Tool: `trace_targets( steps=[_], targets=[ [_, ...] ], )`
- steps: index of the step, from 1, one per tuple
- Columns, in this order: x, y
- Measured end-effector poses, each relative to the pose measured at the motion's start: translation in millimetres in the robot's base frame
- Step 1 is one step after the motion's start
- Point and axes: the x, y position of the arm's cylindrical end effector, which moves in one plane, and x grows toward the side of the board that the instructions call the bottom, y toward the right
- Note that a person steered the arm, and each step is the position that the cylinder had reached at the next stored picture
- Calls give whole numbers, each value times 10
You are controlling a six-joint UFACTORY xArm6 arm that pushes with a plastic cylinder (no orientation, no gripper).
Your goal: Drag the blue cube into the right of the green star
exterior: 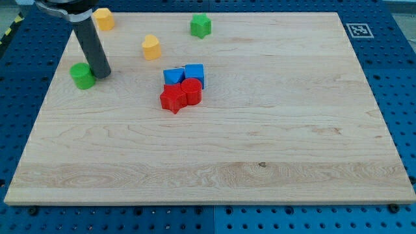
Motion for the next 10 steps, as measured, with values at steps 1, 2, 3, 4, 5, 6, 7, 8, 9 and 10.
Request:
trace_targets(
  steps=[1, 2, 3, 4, 5, 6, 7, 8, 9, 10],
  targets=[
    [111, 146],
    [178, 395],
    [80, 528],
    [-80, 614],
    [-76, 904],
    [-69, 1136],
    [90, 1251],
    [340, 1354],
    [368, 1613],
    [368, 1909]
  ],
)
